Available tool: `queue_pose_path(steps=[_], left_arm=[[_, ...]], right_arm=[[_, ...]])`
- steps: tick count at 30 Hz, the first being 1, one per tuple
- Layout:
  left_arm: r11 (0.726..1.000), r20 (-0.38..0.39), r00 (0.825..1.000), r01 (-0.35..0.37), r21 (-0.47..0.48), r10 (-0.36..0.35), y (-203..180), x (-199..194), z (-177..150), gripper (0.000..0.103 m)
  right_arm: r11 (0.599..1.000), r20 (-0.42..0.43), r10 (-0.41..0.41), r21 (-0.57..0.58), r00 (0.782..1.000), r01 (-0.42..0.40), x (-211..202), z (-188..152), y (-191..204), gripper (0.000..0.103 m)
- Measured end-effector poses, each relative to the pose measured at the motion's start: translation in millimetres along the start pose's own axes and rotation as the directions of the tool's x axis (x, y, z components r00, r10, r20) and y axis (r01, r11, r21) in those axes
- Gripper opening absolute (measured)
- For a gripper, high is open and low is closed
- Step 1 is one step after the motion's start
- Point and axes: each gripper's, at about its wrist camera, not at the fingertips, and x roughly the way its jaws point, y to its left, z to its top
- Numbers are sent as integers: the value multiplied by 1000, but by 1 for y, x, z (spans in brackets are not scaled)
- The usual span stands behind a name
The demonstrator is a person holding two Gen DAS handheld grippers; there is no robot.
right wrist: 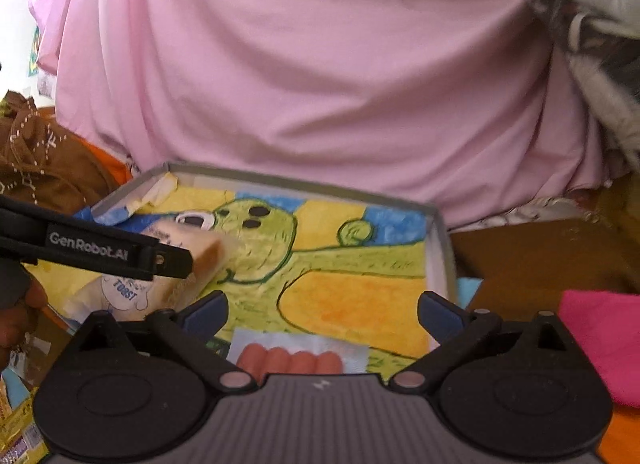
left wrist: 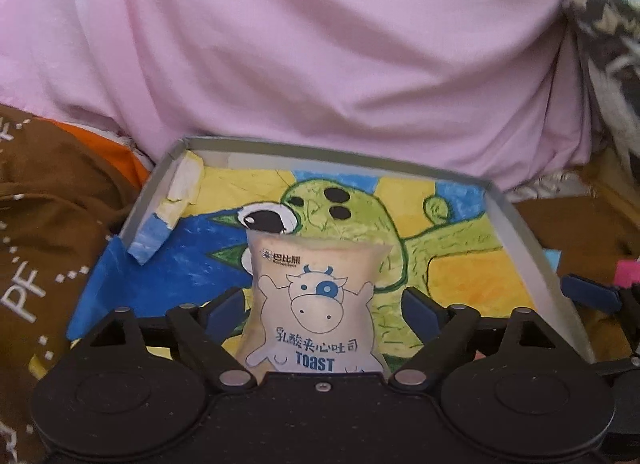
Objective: Organize snacks
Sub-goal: 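Lower both snacks into the tray and open both tools, then withdraw both tools from the tray back toward the snack pile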
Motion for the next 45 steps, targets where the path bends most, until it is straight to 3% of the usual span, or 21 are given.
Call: queue_pose_path(steps=[8,14,21,32,40,45], left_arm=[[996,88,996,-4,-85,11,7,-52,0,93],[997,135,991,-11,-73,21,-1,-95,-7,96],[999,159,987,-11,-49,18,-12,-148,-26,98],[999,156,987,-18,-40,24,-20,-209,-77,101],[996,90,993,-77,-45,81,-13,-235,-122,101],[992,18,992,-126,-28,126,-10,-241,-148,101]], right_arm=[[997,122,-49,67,991,41,-60,3,-8,103],[996,191,-74,68,979,62,-106,6,-11,103],[996,214,-74,67,974,61,-161,-6,-10,103],[996,182,-79,55,980,70,-226,-45,1,103],[997,110,-58,64,992,51,-256,-78,15,103],[997,23,-54,61,998,53,-265,-94,25,103]])
